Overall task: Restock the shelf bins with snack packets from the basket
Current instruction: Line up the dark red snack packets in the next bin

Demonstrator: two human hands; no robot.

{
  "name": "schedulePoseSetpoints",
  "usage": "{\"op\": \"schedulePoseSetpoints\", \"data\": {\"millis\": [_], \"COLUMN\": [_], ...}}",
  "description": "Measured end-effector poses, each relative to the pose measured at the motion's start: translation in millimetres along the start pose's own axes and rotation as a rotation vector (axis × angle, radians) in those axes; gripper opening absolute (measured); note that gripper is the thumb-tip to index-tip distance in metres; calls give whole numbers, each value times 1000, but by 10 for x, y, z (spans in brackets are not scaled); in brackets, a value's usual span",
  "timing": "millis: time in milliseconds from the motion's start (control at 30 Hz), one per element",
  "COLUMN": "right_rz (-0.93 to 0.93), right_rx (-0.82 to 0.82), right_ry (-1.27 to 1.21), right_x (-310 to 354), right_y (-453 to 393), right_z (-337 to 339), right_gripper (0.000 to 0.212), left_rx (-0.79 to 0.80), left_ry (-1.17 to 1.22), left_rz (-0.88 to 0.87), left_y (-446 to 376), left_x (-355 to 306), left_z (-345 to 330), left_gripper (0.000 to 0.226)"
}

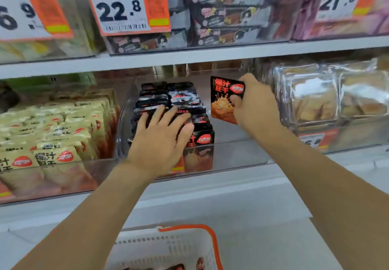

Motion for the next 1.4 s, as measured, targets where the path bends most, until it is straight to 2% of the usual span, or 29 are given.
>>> {"op": "schedulePoseSetpoints", "data": {"millis": [67,167,233,300,367,467,600,667,833,1100,1167,1267,1333,1400], "right_rz": [-66,-186,-182,-142,-149,-152,-145,-136,-36,-68,-88,-56,-6,55], "right_rx": [65,125,215,288,313,279,131,82,61,89,114,144,147,146], "right_ry": [54,71,114,166,142,104,-45,-41,-77,-66,19,86,3,-103], "right_x": [-52,-125,-158,-192,-250,-347,-491,-544,-579,-516,-436,-258,-159,-76], "right_y": [-264,-662,-924,-1150,-1335,-1496,-1472,-1425,-1375,-1322,-1254,-1034,-779,-437], "right_z": [-217,-529,-757,-982,-1169,-1350,-1507,-1498,-1454,-1366,-1252,-954,-687,-394], "right_gripper": [31,19,27,25,40,52,71,77,61,65,64,44,30,28], "left_rx": [-30,-67,-66,-62,-72,-76,-91,-100,-98,-95,-107,-90,-104,-205], "left_ry": [-40,-59,-64,-55,-52,-55,-84,-92,-84,-83,-87,-74,-41,61], "left_rz": [14,41,42,41,36,30,22,14,21,28,25,27,21,12], "left_y": [-21,-28,-29,-41,-47,-44,-57,-61,-65,-71,-65,-59,-67,-37], "left_x": [21,17,16,25,40,52,75,75,66,77,84,69,40,26], "left_z": [-59,-83,-95,-113,-127,-145,-156,-155,-164,-189,-198,-185,-160,-115], "left_gripper": [68,62,62,61,59,57,55,55,56,58,57,57,59,55]}}
Point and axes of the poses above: each hand's wrist, its own y-axis away from the middle knuckle, its own z-axis out of the back of the hand, x = y × z, the point moved 1 cm from there along -y, towards the middle knuckle, and after that the axes turned 3 degrees about -y, right-handed, at the moved point
